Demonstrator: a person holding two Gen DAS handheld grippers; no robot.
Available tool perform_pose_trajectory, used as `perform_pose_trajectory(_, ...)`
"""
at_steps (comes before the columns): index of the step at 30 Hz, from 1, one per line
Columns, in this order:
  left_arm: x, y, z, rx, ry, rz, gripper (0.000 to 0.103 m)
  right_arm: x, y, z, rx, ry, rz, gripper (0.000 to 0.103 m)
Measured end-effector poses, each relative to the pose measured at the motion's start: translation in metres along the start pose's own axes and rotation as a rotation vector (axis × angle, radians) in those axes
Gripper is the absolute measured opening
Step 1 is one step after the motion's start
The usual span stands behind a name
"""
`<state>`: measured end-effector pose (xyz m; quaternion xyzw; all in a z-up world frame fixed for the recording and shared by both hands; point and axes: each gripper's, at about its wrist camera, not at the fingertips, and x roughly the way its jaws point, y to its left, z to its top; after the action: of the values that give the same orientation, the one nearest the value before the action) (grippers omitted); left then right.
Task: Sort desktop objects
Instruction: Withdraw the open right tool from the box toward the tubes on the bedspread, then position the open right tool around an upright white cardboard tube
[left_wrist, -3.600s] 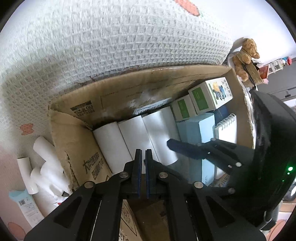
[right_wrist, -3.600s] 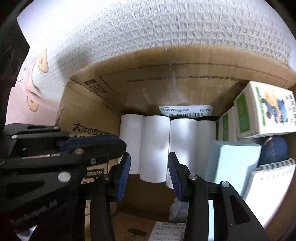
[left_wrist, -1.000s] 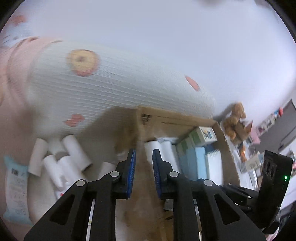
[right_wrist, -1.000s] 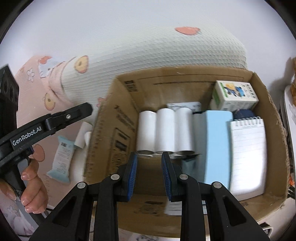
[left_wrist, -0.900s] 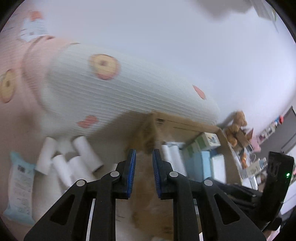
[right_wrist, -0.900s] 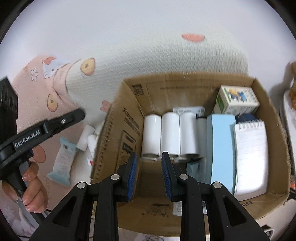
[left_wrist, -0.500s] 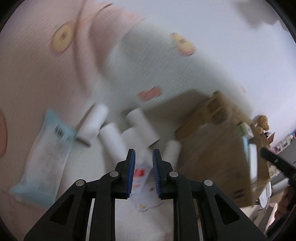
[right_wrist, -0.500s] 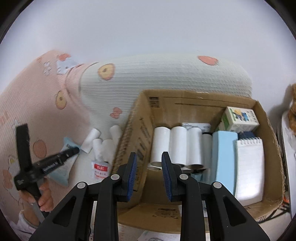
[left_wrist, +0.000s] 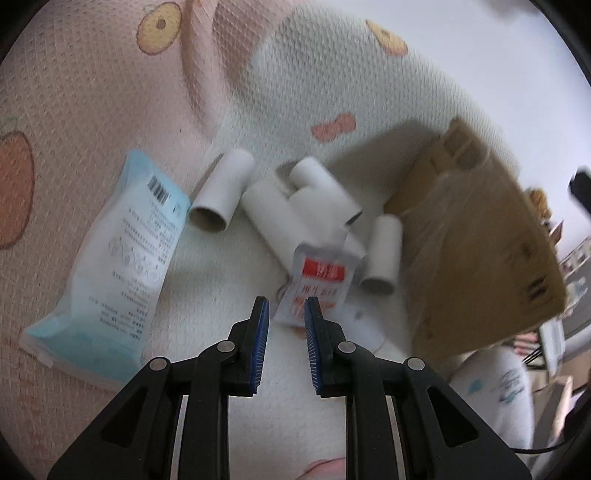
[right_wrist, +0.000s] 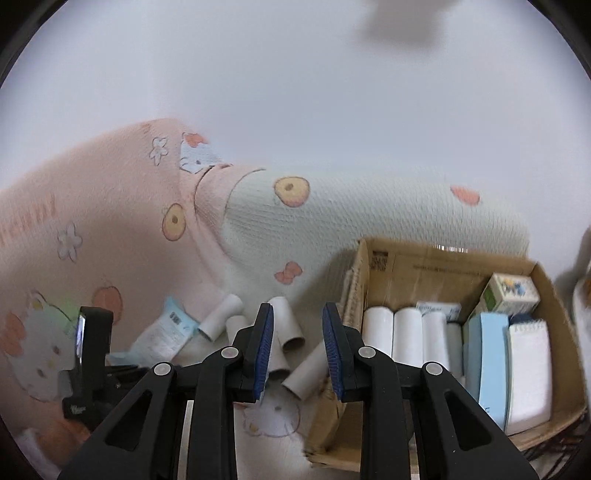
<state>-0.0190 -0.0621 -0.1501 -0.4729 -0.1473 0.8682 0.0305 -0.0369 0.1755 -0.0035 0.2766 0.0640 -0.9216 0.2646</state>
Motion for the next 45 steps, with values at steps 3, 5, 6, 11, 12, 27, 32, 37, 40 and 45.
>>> perform_pose_trajectory(3, 0.004, 0.001, -0.009, 0.017, 0.017, -0.001, 0.021, -0.001, 0.027, -0.01, -0.09, -0.039, -0.025, 0.023)
perform_pose_trajectory(5, 0.005, 0.004, -0.013, 0.013, 0.029, -0.008, 0.021, 0.004, 0.039, -0.019, -0.08, -0.02, 0.013, 0.023)
perform_pose_trajectory(6, 0.006, 0.006, -0.014, 0.01, 0.032, -0.009, 0.021, 0.007, 0.042, -0.022, -0.058, -0.006, 0.04, 0.023)
perform_pose_trajectory(11, 0.003, 0.016, -0.014, -0.03, 0.026, -0.051, 0.021, 0.03, 0.051, -0.052, 0.058, 0.052, 0.048, 0.023)
perform_pose_trajectory(12, 0.002, 0.018, -0.014, -0.045, 0.03, -0.074, 0.021, 0.037, 0.052, -0.06, 0.09, 0.064, 0.037, 0.023)
perform_pose_trajectory(27, 0.034, -0.006, 0.02, -0.098, 0.134, -0.387, 0.021, 0.099, 0.038, -0.134, 0.357, 0.224, -0.215, 0.023)
perform_pose_trajectory(32, 0.056, -0.019, 0.042, -0.066, 0.194, -0.385, 0.021, 0.101, 0.052, -0.134, 0.297, 0.153, -0.34, 0.023)
perform_pose_trajectory(37, 0.08, -0.021, 0.055, -0.075, 0.291, -0.449, 0.026, 0.116, 0.056, -0.137, 0.277, 0.161, -0.362, 0.023)
perform_pose_trajectory(40, 0.092, -0.022, 0.061, -0.101, 0.33, -0.476, 0.029, 0.125, 0.049, -0.136, 0.321, 0.164, -0.384, 0.023)
perform_pose_trajectory(45, 0.109, -0.035, 0.071, -0.042, 0.362, -0.44, 0.034, 0.134, 0.042, -0.132, 0.382, 0.135, -0.397, 0.023)
